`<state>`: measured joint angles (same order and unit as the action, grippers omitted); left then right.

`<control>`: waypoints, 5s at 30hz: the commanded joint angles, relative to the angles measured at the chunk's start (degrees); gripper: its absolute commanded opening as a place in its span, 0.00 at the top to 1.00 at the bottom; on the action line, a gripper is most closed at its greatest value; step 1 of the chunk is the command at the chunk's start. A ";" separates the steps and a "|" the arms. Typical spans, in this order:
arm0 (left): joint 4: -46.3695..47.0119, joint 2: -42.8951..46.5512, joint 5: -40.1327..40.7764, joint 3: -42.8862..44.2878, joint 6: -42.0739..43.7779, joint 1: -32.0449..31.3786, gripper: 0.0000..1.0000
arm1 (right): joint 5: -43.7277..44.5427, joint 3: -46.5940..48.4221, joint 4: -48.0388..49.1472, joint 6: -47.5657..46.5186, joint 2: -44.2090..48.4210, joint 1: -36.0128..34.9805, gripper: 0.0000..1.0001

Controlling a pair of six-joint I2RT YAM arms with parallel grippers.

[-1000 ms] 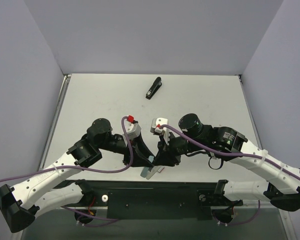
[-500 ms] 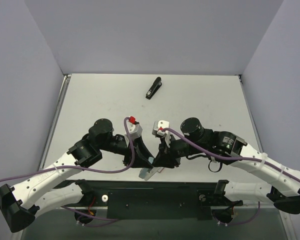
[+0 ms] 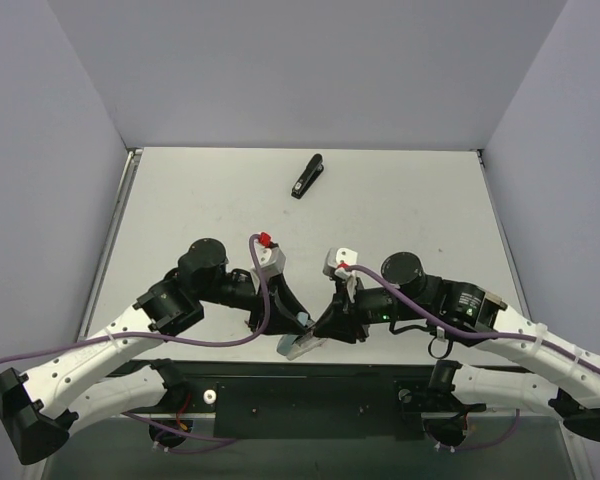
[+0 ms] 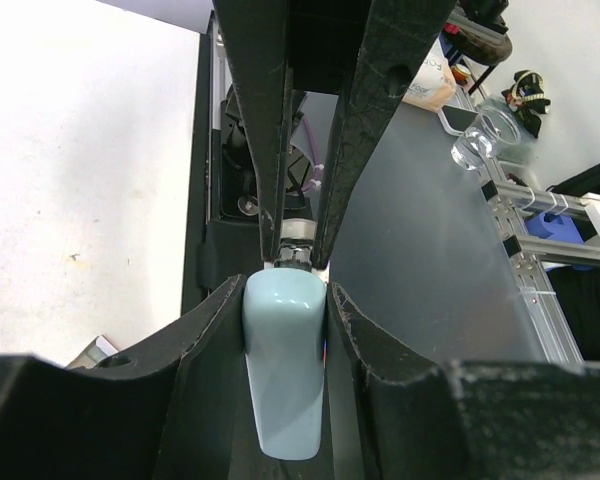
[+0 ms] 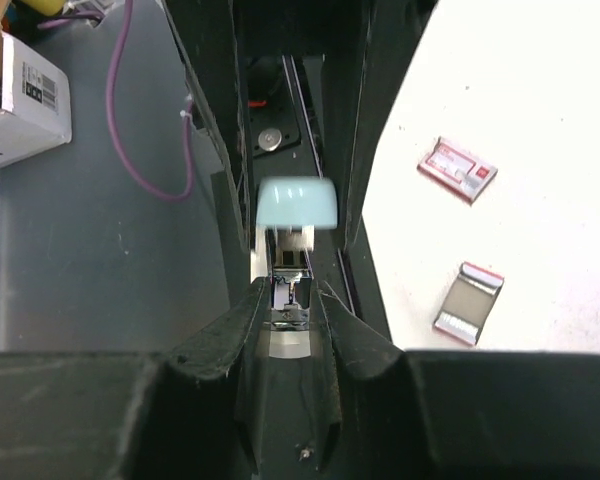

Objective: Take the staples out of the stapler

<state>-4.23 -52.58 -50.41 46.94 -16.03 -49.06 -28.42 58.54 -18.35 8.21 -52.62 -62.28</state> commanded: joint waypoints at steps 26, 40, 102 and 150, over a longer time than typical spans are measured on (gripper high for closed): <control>-1.22 -3.32 17.18 6.59 2.67 0.72 1.00 | 14.97 1.66 -5.99 4.62 4.54 0.93 0.66; -2.54 -8.42 28.44 10.19 1.53 0.72 1.00 | 34.22 3.16 -3.10 5.94 -0.02 3.13 0.74; 15.92 -29.51 52.26 16.43 -12.01 5.73 1.00 | 25.00 -28.48 59.21 19.65 -21.46 12.71 1.00; 6.87 -28.29 44.70 21.09 -9.54 6.87 1.00 | 19.63 -23.65 55.88 16.23 -19.37 16.40 1.00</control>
<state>0.75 -86.21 -1.69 65.73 -24.36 -42.17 -8.34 32.18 40.93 27.24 -75.96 -45.71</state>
